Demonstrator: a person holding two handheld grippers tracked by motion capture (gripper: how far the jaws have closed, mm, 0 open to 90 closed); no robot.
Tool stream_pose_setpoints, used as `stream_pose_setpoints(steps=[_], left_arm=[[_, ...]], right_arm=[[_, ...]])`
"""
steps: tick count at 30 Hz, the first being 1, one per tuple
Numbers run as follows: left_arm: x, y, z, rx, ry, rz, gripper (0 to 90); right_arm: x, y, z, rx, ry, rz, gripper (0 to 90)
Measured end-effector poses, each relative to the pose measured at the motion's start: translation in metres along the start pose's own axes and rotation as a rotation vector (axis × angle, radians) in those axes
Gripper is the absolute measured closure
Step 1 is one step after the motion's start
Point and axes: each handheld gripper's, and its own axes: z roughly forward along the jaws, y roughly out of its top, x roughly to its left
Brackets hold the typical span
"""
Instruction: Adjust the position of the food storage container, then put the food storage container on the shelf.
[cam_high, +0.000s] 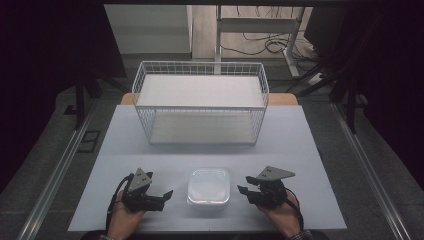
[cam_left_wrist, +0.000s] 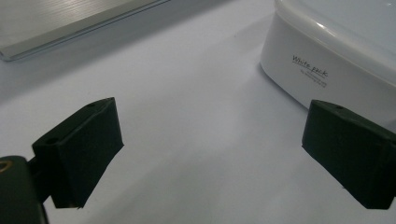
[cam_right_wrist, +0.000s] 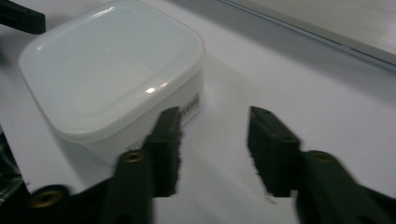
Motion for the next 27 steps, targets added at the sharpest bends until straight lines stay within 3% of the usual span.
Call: stream_pose_setpoints(steps=[4,6,16,20,24,27], left_arm=[[0.001,-0.001,0.002,0.003,0.002,0.007,4.3],[0.001,-0.001,0.002,0.000,-0.003,0.004,4.2],[0.003,-0.002,0.003,-0.037,-0.052,-0.015,3.3],[0.000,0.001,0.001,-0.059,-0.066,0.005,4.0],[-0.004,0.007,-0.003,-0.077,-0.116,-0.011,5.5],[-0.007,0.012,-0.003,-0.061,-0.172,-0.035,6.2]], right_arm=[[-0.006,-0.008,0.003,-0.010,-0.015,-0.008,14.8],[-0.010,-0.011,0.005,0.000,-0.028,-0.005,8.4],[-0.012,-0.010,0.003,-0.043,-0.008,-0.003,2.6],[-0.011,-0.007,-0.001,-0.077,0.008,-0.006,2.3],[-0.008,-0.003,-0.003,-0.082,0.022,-0.003,2.3],[-0.006,0.000,-0.003,-0.077,0.037,0.014,2.3]])
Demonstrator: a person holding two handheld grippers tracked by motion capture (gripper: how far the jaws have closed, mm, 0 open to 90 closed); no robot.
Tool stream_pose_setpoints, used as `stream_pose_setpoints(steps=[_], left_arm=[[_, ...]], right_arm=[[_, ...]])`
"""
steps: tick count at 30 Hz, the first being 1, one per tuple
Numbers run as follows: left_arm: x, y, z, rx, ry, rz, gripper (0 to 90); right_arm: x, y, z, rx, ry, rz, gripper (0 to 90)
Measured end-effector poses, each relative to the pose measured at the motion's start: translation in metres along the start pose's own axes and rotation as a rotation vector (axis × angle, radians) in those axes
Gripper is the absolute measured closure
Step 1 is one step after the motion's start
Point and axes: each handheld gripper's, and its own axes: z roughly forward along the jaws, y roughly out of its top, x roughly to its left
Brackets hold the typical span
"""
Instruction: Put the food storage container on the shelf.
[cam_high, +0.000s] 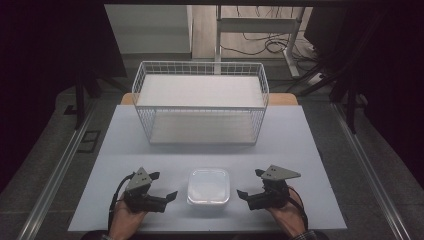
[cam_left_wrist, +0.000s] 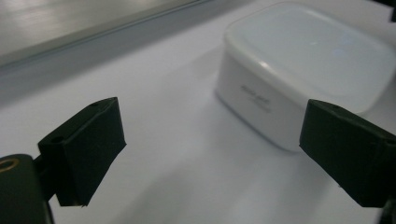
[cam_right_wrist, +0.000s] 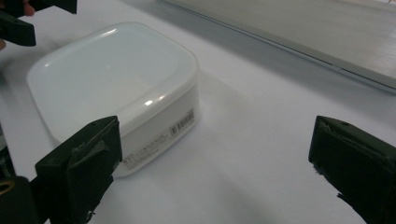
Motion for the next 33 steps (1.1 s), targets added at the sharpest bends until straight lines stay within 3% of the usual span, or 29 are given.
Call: stream_pose_setpoints(steps=[3,6,11,18,23,26,29,33], left_arm=[[-0.005,0.005,0.003,0.025,-0.012,0.016,6.2],[-0.010,0.009,0.005,0.013,-0.044,0.019,7.3],[-0.017,0.019,0.014,0.030,-0.045,0.041,9.4],[-0.025,0.032,0.025,0.049,-0.059,0.053,13.9],[-0.025,0.039,0.040,0.075,-0.083,0.061,16.4],[-0.022,0.041,0.052,0.093,-0.111,0.042,14.8],[-0.022,0.036,0.056,0.096,-0.168,-0.002,11.7],[-0.023,0.032,0.053,0.116,-0.213,-0.054,16.0]], right_arm=[[0.004,0.005,0.000,0.001,0.024,0.022,2.2],[0.010,0.010,0.002,0.004,0.031,0.014,0.5],[0.017,0.016,0.010,0.038,0.064,0.030,0.8],[0.029,0.024,0.019,0.073,0.093,0.014,10.9],[0.030,0.027,0.030,0.107,0.100,0.006,12.5],[0.028,0.029,0.041,0.136,0.111,0.015,8.3],[0.028,0.026,0.051,0.180,0.138,0.036,4.4],[0.029,0.024,0.049,0.197,0.184,0.072,11.1]])
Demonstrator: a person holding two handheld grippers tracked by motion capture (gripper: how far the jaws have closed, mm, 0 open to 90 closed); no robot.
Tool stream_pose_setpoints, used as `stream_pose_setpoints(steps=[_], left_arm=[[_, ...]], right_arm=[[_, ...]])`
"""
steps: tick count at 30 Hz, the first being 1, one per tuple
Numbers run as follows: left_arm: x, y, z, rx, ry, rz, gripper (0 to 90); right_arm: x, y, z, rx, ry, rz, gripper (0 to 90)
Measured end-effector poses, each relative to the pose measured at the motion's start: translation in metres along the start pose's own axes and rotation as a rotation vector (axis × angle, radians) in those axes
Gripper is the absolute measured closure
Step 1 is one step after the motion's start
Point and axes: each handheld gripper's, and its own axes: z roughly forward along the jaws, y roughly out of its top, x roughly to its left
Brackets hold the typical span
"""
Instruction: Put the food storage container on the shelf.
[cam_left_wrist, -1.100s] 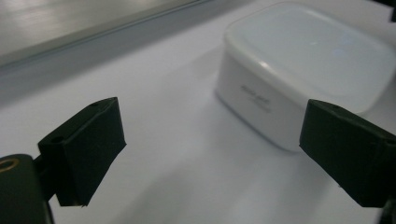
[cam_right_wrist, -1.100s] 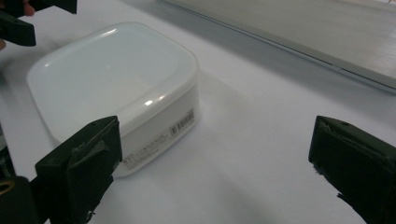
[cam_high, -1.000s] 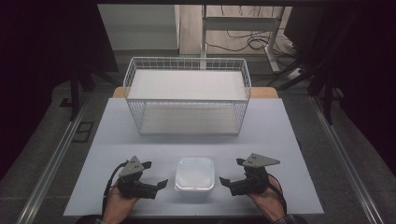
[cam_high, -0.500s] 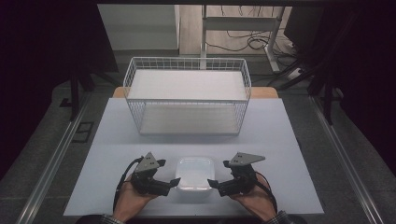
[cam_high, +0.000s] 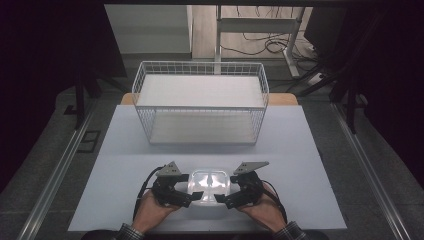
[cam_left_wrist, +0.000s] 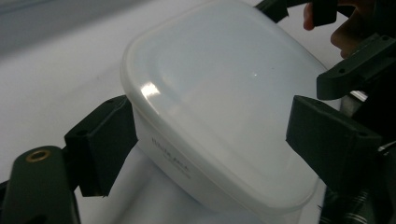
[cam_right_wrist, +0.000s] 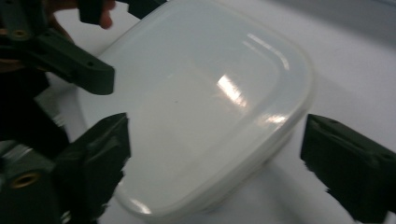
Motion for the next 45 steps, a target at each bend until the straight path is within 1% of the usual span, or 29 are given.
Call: stream_pose_setpoints(steps=[1,2,3,4,5,6,7,8,9,11,12,14,15,16,17,18,20,21,22,23,24,27,29,30,32,34,38,43,45], left_arm=[[0.000,0.000,0.000,0.000,0.000,0.000,16.5],[-0.002,-0.002,-0.003,0.015,-0.005,-0.020,17.9],[-0.003,-0.003,-0.005,0.019,-0.005,-0.032,19.9],[-0.004,-0.004,-0.007,0.018,-0.005,-0.040,23.8],[-0.004,-0.004,-0.007,0.018,-0.005,-0.040,27.4],[-0.005,-0.007,-0.012,0.009,-0.006,-0.057,27.4],[-0.006,-0.008,-0.014,0.004,-0.002,-0.061,33.8],[-0.008,-0.009,-0.019,-0.005,0.016,-0.055,42.1],[-0.009,-0.009,-0.021,0.001,0.014,-0.053,44.3],[-0.009,-0.010,-0.025,-0.004,0.005,-0.050,50.4],[-0.009,-0.011,-0.027,-0.008,-0.001,-0.055,54.8],[-0.009,-0.012,-0.029,-0.014,-0.002,-0.060,59.4],[-0.009,-0.012,-0.030,-0.026,0.004,-0.072,61.1],[-0.010,-0.012,-0.030,-0.031,0.010,-0.072,62.3],[-0.010,-0.011,-0.031,-0.038,0.019,-0.075,63.7],[-0.009,-0.011,-0.033,-0.047,0.021,-0.084,66.3],[-0.006,-0.011,-0.035,-0.068,0.028,-0.107,71.5],[-0.006,-0.011,-0.035,-0.068,0.028,-0.107,73.5],[-0.004,-0.012,-0.036,-0.074,0.030,-0.120,74.2],[-0.004,-0.012,-0.036,-0.074,0.030,-0.120,74.5],[-0.004,-0.012,-0.036,-0.072,0.029,-0.128,75.1],[-0.004,-0.013,-0.037,-0.074,0.020,-0.131,78.6],[-0.003,-0.012,-0.037,-0.077,0.033,-0.133,79.0],[-0.003,-0.012,-0.037,-0.077,0.033,-0.133,79.3],[-0.002,-0.011,-0.035,-0.081,0.057,-0.128,79.4],[-0.002,-0.010,-0.035,-0.087,0.062,-0.129,79.5],[0.001,-0.004,-0.036,-0.111,0.080,-0.120,79.5],[0.005,0.008,-0.038,-0.132,0.101,-0.091,79.5],[0.007,0.013,-0.038,-0.145,0.105,-0.091,79.6]], right_arm=[[0.000,0.000,0.000,0.000,0.000,0.000,11.1],[0.002,-0.003,-0.001,0.014,0.015,0.021,12.3],[0.002,-0.004,-0.002,0.014,0.016,0.025,14.4],[0.002,-0.005,-0.004,0.011,0.017,0.038,18.5],[0.002,-0.005,-0.004,0.011,0.017,0.038,18.5],[0.002,-0.006,-0.006,0.008,0.021,0.050,23.0],[0.001,-0.009,-0.012,-0.012,0.021,0.060,31.9],[0.001,-0.011,-0.018,-0.031,0.010,0.071,41.9],[0.002,-0.011,-0.020,-0.033,0.003,0.075,45.6],[0.003,-0.011,-0.025,-0.024,0.003,0.070,52.1],[0.003,-0.011,-0.028,-0.020,0.010,0.076,55.5],[0.003,-0.012,-0.031,-0.034,0.022,0.101,60.1],[0.002,-0.013,-0.032,-0.043,0.027,0.113,62.2],[0.002,-0.013,-0.033,-0.050,0.030,0.129,63.9],[0.002,-0.013,-0.034,-0.055,0.026,0.133,65.9],[0.003,-0.013,-0.035,-0.063,0.025,0.145,68.6],[0.004,-0.012,-0.036,-0.077,0.019,0.141,73.2],[0.004,-0.012,-0.036,-0.077,0.019,0.141,73.2],[0.006,-0.012,-0.036,-0.093,0.008,0.139,75.6],[0.006,-0.012,-0.036,-0.093,0.008,0.139,75.6],[0.005,-0.013,-0.035,-0.109,0.012,0.155,76.8],[0.001,-0.016,-0.034,-0.133,0.021,0.188,79.2],[0.001,-0.016,-0.033,-0.138,0.017,0.187,79.2],[0.001,-0.016,-0.033,-0.138,0.017,0.187,79.2],[0.004,-0.013,-0.032,-0.145,-0.021,0.157,79.2],[0.004,-0.012,-0.032,-0.147,-0.026,0.153,79.2],[0.002,-0.004,-0.032,-0.184,-0.045,0.134,79.1],[-0.003,0.005,-0.033,-0.203,-0.060,0.119,79.1],[-0.006,0.010,-0.033,-0.210,-0.063,0.117,79.0]])
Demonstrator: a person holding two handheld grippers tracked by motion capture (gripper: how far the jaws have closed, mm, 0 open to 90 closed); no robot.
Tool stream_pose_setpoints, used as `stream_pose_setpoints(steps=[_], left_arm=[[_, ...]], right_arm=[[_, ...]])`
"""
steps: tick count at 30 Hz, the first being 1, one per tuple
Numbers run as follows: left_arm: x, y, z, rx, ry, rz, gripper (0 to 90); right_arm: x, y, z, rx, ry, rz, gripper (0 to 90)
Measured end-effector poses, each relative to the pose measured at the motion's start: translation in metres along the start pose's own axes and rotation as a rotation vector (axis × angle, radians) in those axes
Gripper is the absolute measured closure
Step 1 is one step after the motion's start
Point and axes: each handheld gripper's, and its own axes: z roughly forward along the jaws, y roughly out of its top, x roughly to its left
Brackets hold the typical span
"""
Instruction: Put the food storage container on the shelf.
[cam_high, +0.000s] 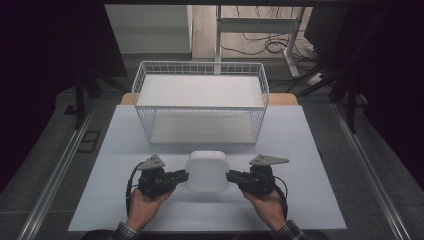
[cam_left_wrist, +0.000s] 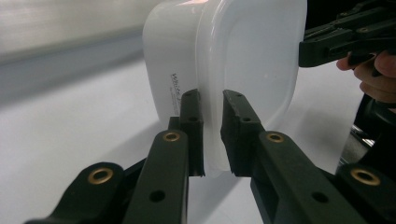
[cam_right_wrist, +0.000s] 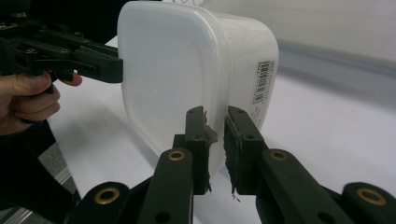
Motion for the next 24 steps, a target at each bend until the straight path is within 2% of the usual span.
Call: stream_pose_setpoints(steps=[8,11,21,24], left_arm=[[0.015,0.023,0.000,-0.028,0.017,0.013,79.6],[0.027,0.034,0.006,-0.039,0.030,0.008,79.6],[0.051,0.047,0.022,-0.049,0.061,-0.022,79.5],[0.063,0.052,0.030,-0.050,0.068,-0.031,79.4]], right_arm=[[-0.009,0.023,0.010,-0.033,-0.007,-0.013,78.8],[-0.016,0.037,0.018,-0.043,-0.025,-0.025,78.6],[-0.038,0.058,0.043,-0.043,-0.050,-0.011,77.9],[-0.046,0.063,0.053,-0.039,-0.064,-0.002,77.8]])
